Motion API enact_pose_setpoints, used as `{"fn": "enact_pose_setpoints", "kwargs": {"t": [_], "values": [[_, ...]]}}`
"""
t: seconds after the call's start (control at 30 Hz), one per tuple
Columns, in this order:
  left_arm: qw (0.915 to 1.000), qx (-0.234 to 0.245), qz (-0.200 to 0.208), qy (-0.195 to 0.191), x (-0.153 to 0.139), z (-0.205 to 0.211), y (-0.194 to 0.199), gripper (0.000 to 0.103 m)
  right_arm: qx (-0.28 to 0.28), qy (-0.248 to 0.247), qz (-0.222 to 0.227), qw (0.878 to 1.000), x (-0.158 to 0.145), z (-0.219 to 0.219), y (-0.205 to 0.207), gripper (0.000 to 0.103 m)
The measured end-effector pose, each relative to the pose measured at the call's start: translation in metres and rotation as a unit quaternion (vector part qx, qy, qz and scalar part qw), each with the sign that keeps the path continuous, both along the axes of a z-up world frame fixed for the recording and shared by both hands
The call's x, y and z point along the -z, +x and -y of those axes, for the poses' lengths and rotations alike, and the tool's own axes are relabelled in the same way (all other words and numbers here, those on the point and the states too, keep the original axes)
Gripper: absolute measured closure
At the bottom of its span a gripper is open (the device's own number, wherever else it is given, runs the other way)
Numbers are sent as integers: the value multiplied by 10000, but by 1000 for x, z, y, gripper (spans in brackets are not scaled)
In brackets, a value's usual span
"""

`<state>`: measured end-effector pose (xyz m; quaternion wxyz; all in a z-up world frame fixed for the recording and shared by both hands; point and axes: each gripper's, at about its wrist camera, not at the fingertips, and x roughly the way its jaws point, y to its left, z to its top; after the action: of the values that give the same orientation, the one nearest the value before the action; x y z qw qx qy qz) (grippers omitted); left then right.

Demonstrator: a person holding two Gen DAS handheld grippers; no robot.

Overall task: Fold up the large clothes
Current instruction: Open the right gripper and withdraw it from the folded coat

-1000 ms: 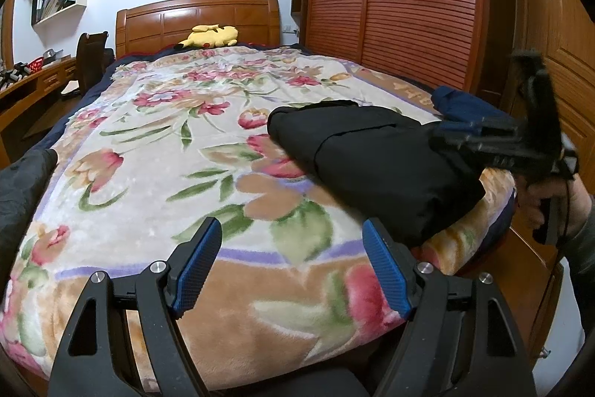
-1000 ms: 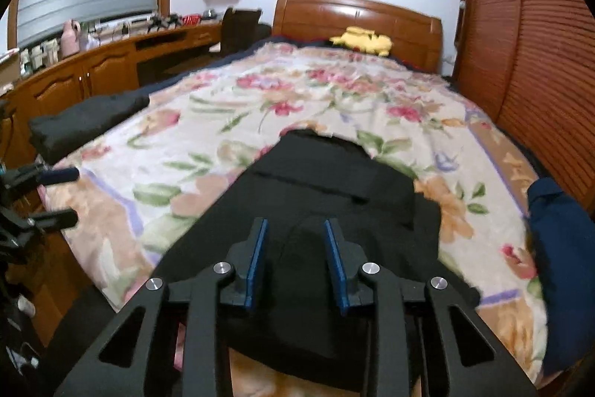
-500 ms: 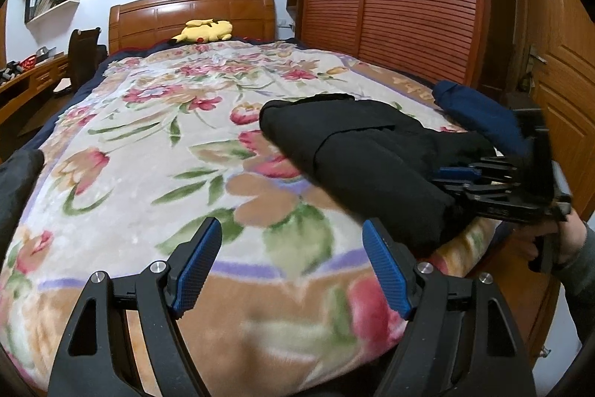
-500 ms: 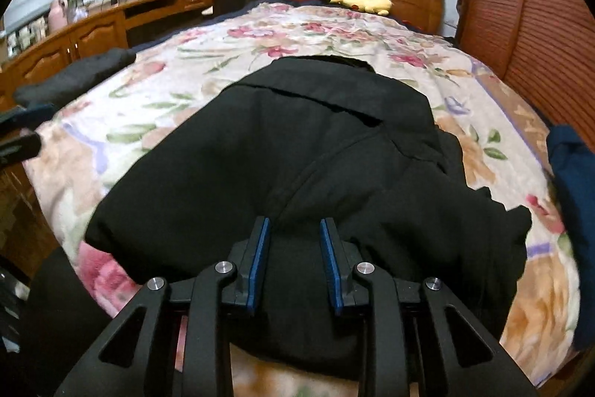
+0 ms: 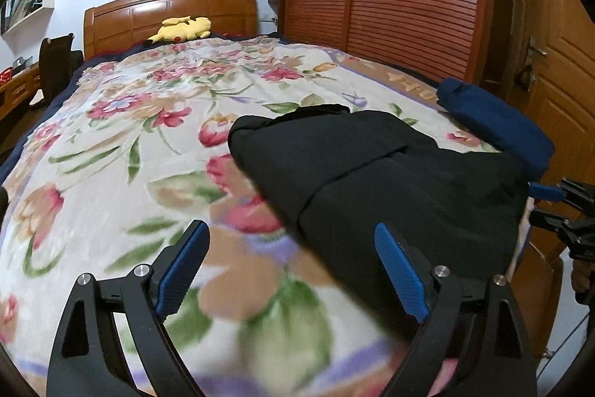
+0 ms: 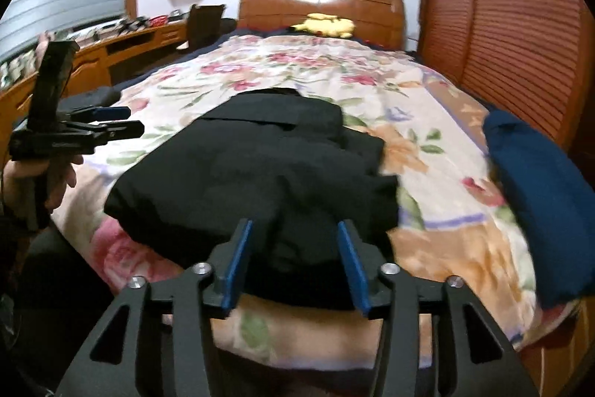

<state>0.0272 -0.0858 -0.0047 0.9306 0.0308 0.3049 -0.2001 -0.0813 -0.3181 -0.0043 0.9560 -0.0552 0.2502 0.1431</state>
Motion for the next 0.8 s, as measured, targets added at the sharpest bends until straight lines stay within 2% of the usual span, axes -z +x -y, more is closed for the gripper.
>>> {"fn": "enact_pose_setpoints", "kwargs": {"t": [0.27,0.43,0.67,0.73,0.8], "values": [[9999,-30,-62,82,3,7,40,12,306,137,-230,9992,12,21,0,49],[9997,-121,-230,46,7,7,65,12,334,94,-401,9986,16,17,8,49],[9989,-241,-355,161,16,11,96,12,418,137,-615,9971,28,20,19,42],[9988,-225,-428,93,18,12,109,12,423,252,-677,9965,32,24,22,36],[9981,-275,-547,34,19,13,124,12,353,438,-711,9959,35,27,25,36]]}}
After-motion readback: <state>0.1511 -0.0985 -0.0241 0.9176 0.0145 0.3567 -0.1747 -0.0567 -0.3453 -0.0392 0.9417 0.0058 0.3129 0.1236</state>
